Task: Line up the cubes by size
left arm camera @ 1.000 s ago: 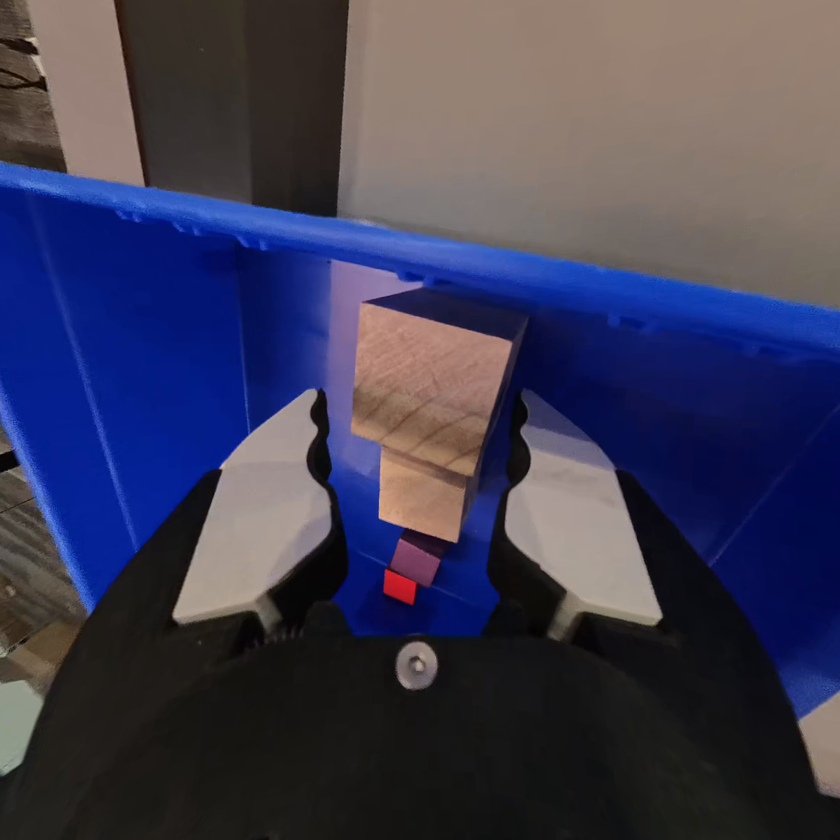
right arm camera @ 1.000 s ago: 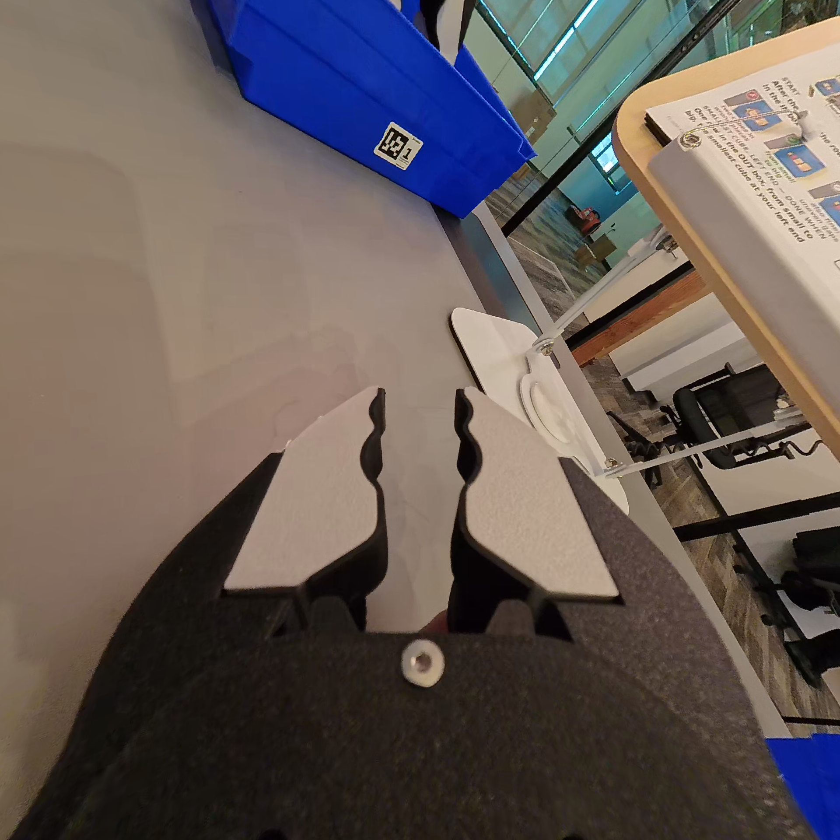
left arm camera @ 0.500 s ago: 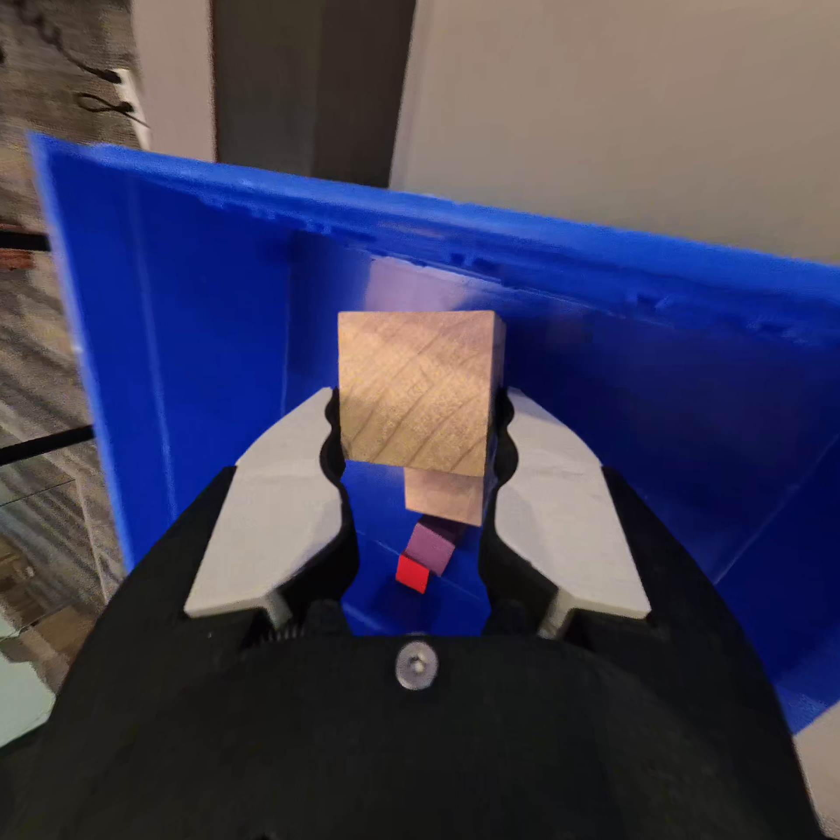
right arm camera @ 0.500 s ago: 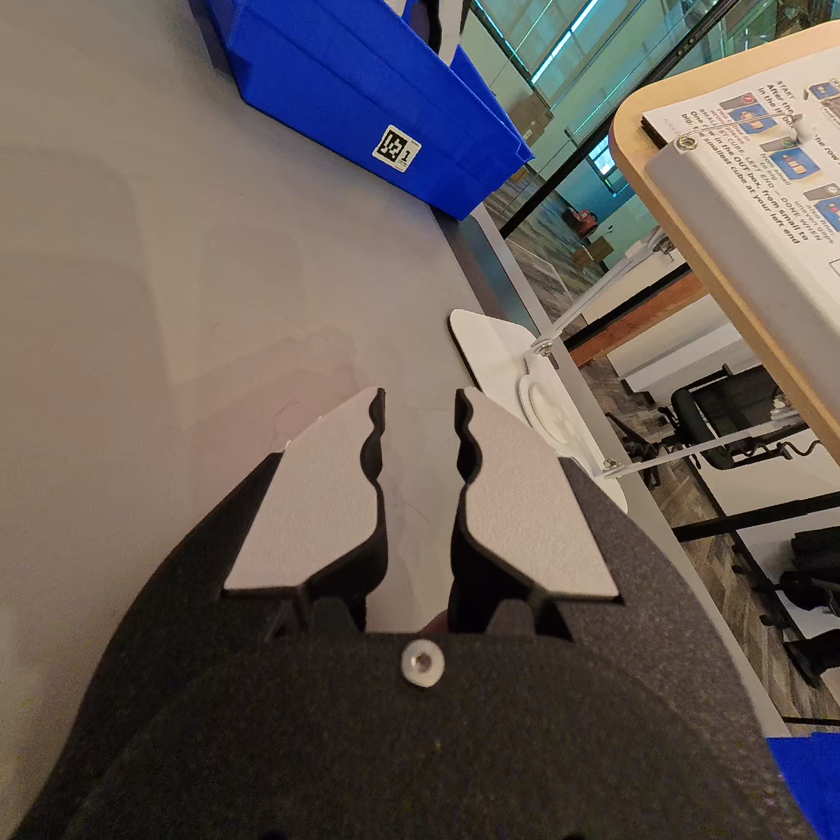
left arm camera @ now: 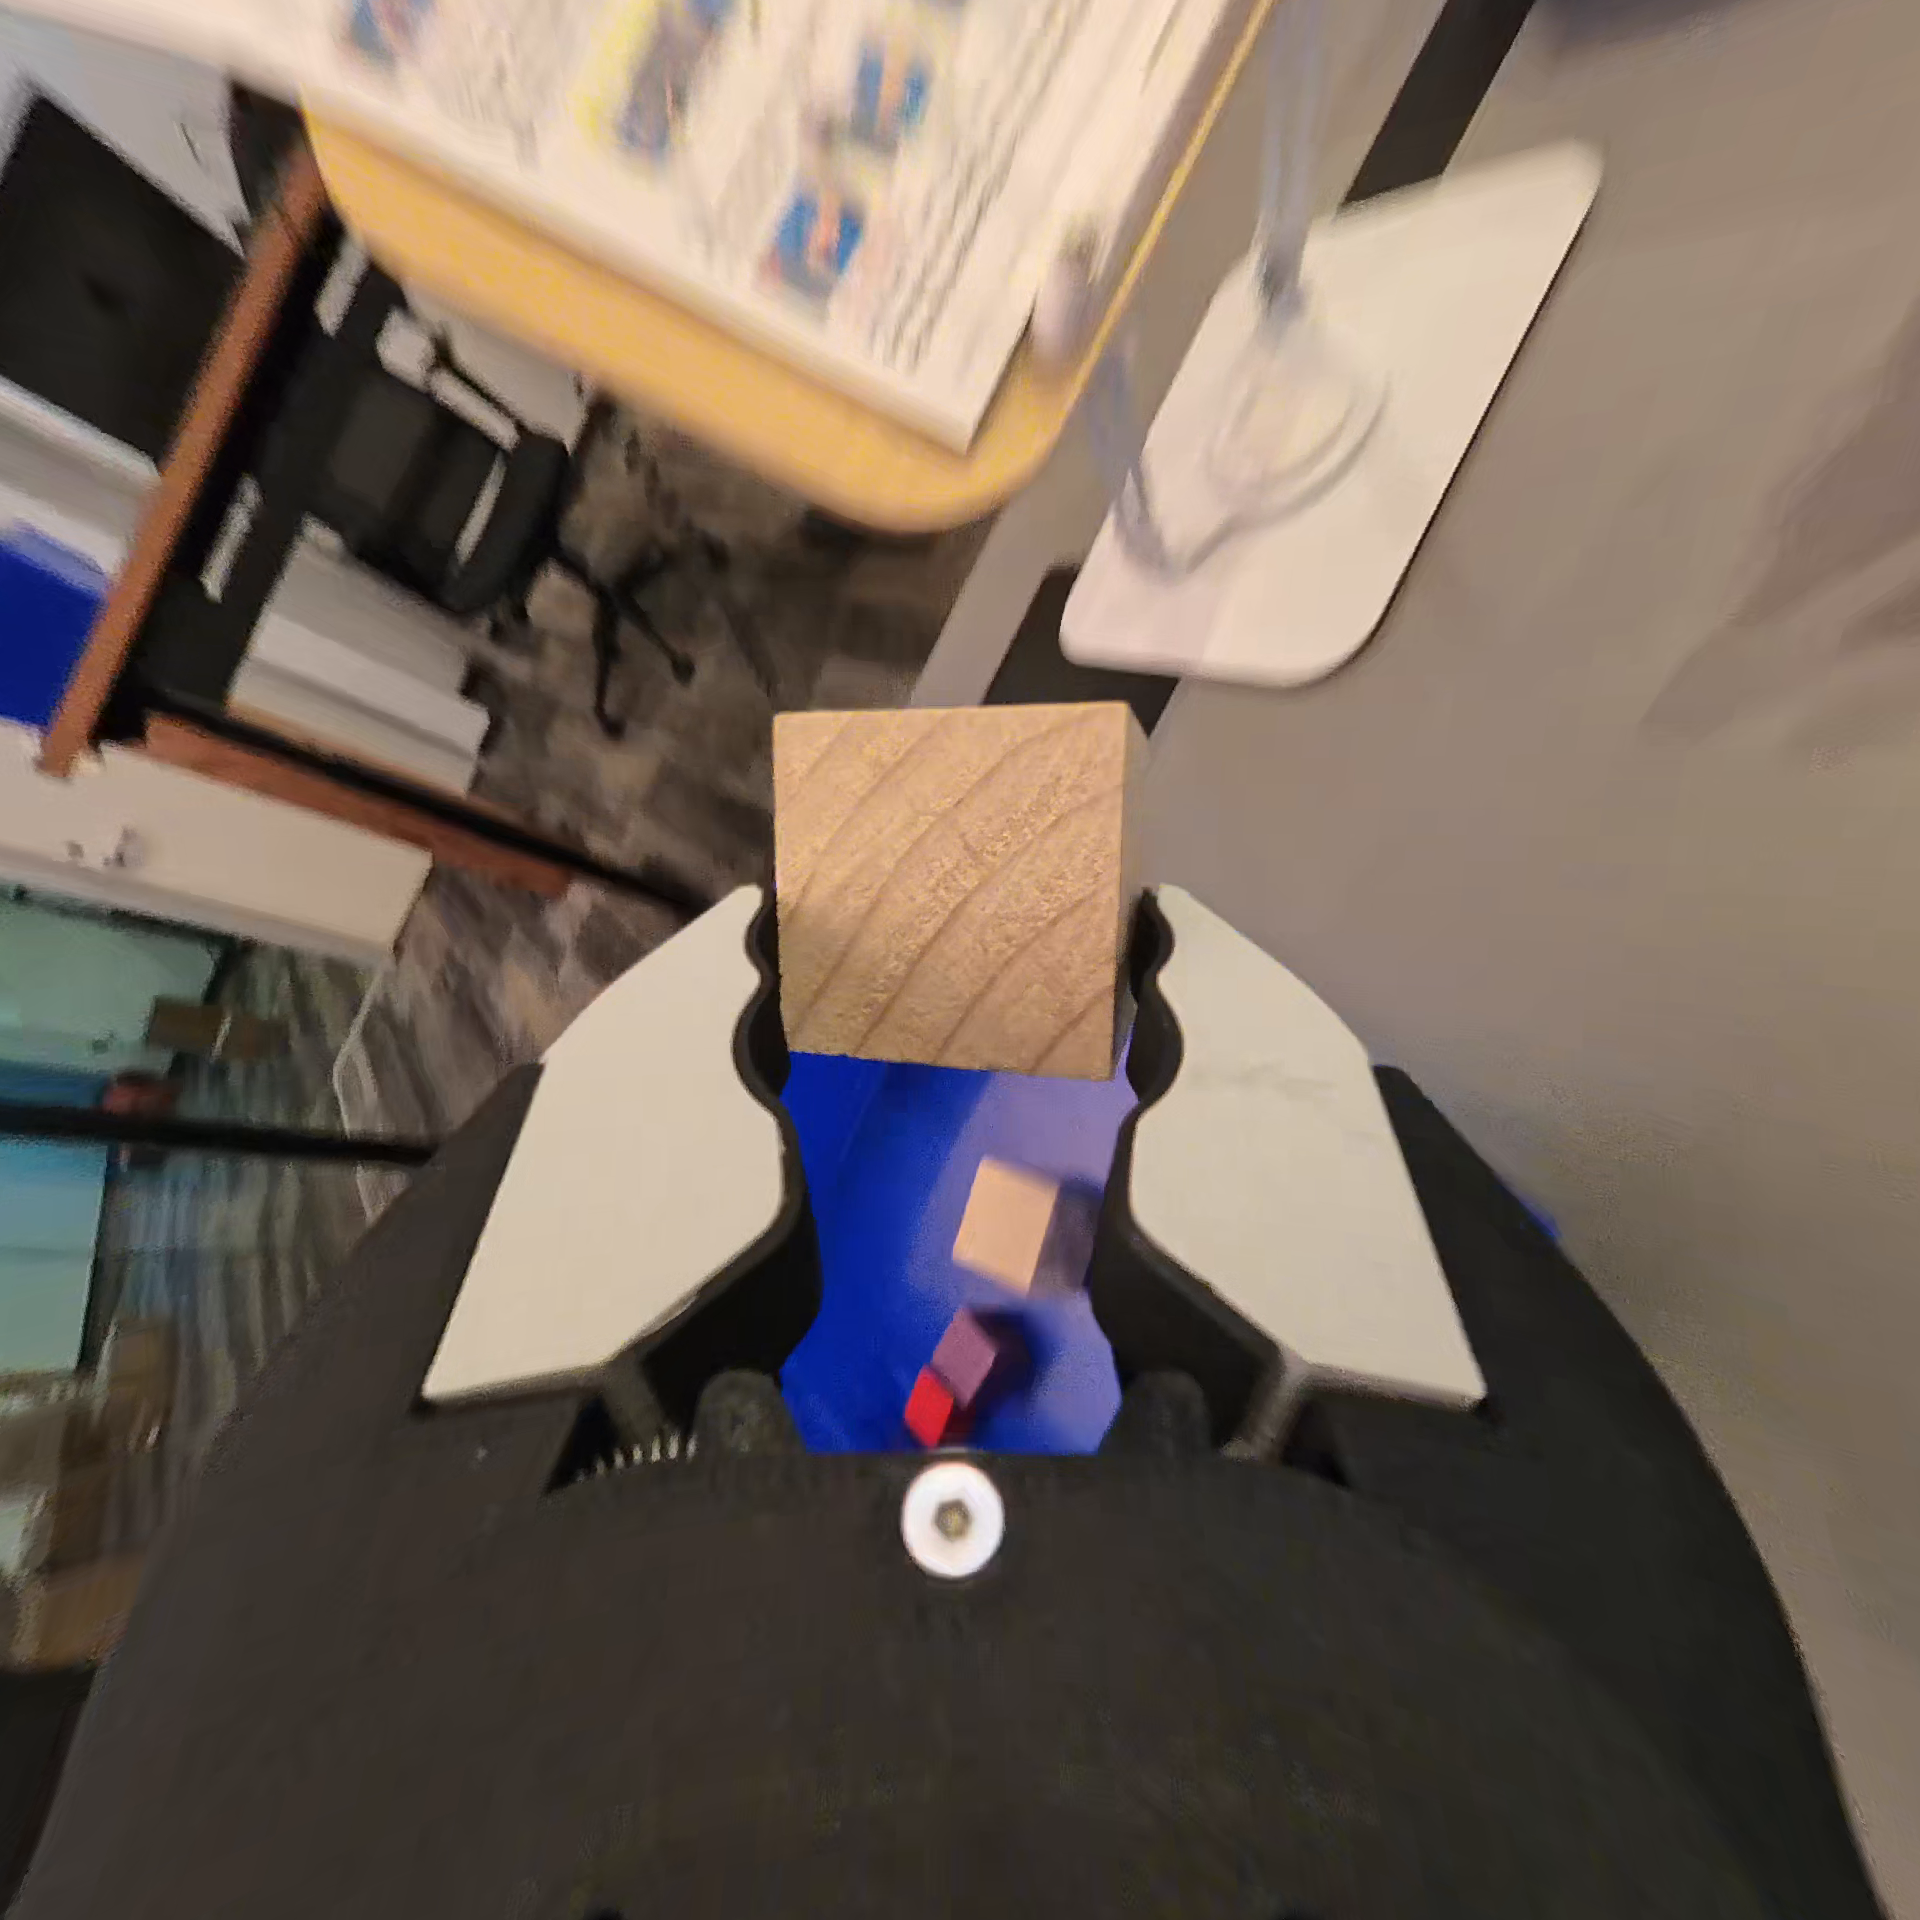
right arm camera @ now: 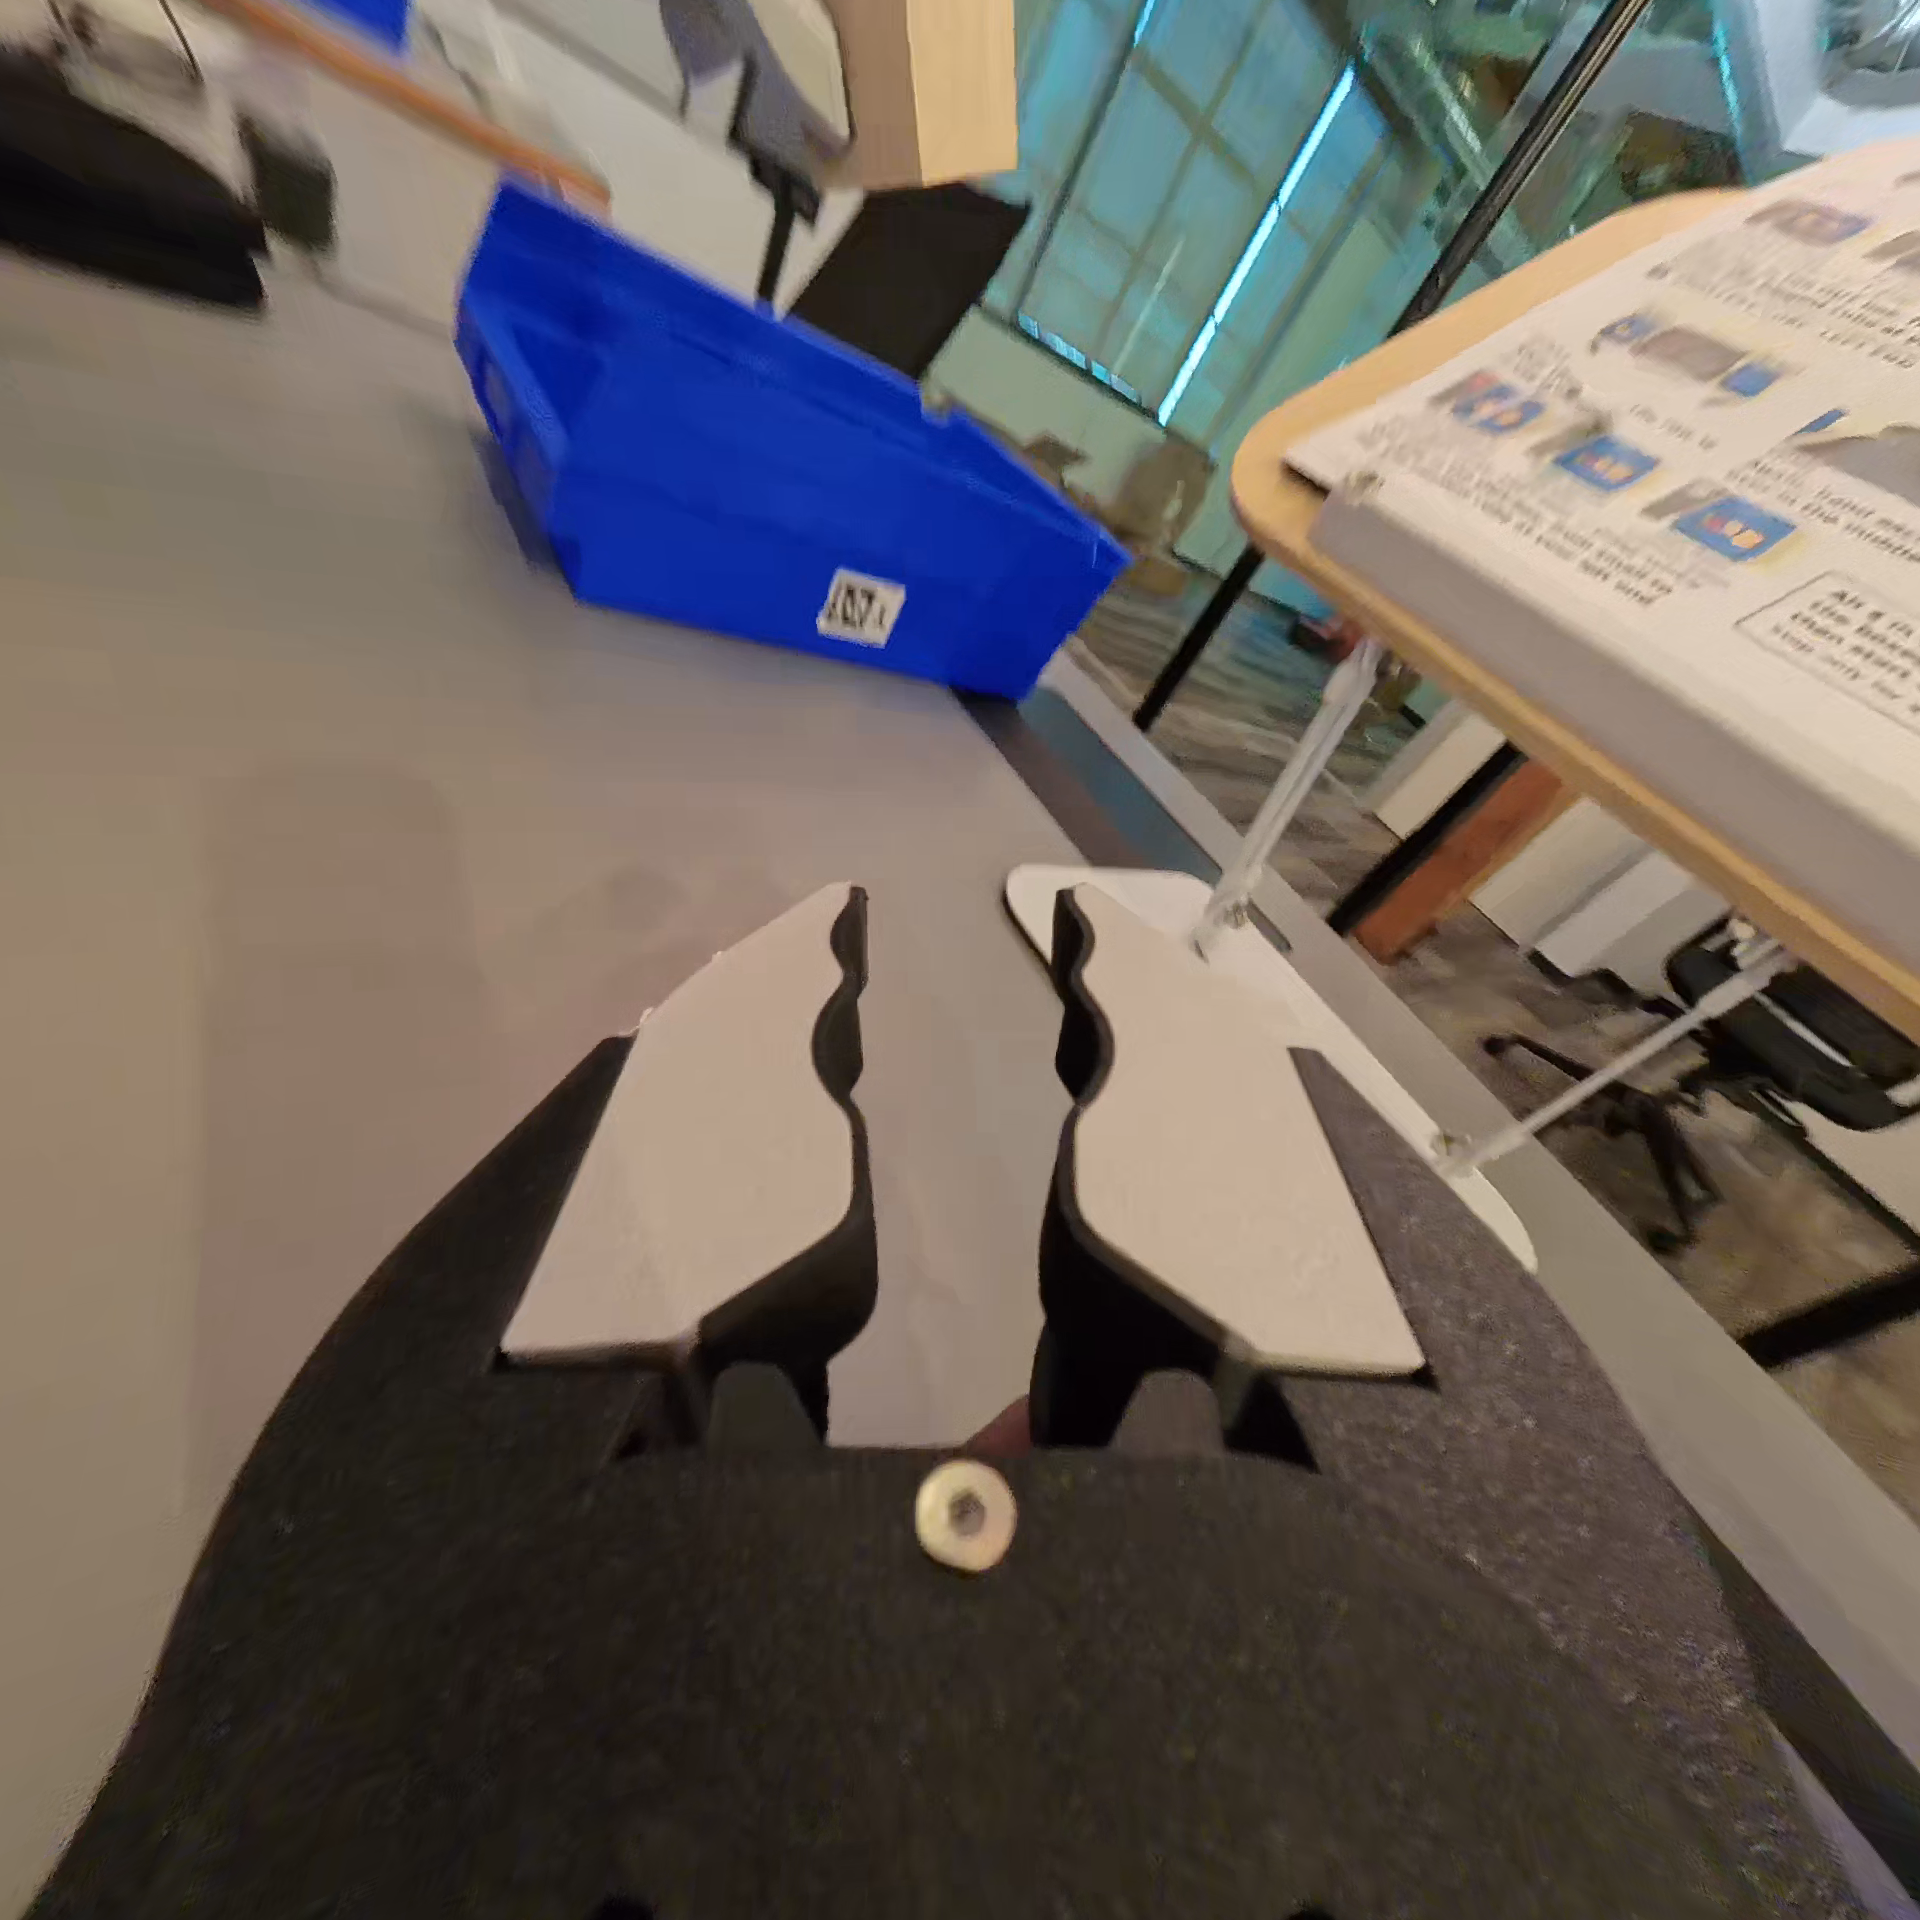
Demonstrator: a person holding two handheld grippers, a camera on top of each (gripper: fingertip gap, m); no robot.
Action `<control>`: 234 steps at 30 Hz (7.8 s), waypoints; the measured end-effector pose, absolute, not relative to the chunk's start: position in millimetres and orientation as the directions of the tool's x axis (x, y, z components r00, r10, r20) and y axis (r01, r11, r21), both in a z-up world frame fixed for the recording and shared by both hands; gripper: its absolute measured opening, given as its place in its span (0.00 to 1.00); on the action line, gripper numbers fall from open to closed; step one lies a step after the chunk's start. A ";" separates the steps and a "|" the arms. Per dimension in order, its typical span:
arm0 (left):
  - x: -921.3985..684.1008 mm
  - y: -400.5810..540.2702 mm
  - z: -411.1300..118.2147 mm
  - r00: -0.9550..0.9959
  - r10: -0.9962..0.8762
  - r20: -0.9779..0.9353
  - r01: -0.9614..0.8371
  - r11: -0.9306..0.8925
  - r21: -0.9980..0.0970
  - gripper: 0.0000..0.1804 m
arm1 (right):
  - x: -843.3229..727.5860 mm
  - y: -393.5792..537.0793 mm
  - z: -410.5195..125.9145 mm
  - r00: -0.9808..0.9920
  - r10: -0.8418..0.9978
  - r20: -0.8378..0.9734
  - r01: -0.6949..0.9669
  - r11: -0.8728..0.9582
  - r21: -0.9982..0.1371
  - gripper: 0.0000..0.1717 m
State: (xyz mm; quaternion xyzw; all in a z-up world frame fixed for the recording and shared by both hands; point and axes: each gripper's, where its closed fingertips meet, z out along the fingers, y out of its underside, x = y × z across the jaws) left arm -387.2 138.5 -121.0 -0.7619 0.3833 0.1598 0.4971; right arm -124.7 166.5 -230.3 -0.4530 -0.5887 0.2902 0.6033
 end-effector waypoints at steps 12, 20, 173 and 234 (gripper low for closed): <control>-176.0 128.4 -43.9 0.566 -0.532 -0.630 -0.567 0.303 -0.766 0.35 | -141.1 131.2 -48.1 -0.092 0.906 0.414 -0.230 0.385 -0.894 0.37; -132.2 128.7 -36.4 0.522 -0.615 -0.590 -0.448 0.392 -0.804 0.35 | -129.5 121.8 -30.3 -0.158 0.915 0.372 -0.329 0.306 -0.893 0.40; -155.4 135.9 -27.5 0.591 -0.511 -0.625 -0.551 0.310 -0.775 0.00 | 127.9 389.4 -144.0 0.050 0.602 0.797 0.937 0.247 -0.245 0.22; -400.7 160.3 -126.9 0.667 -0.440 -0.601 -0.741 -0.308 -0.597 0.27 | -152.9 157.2 -81.8 -0.143 0.748 0.648 0.344 0.652 -0.676 0.24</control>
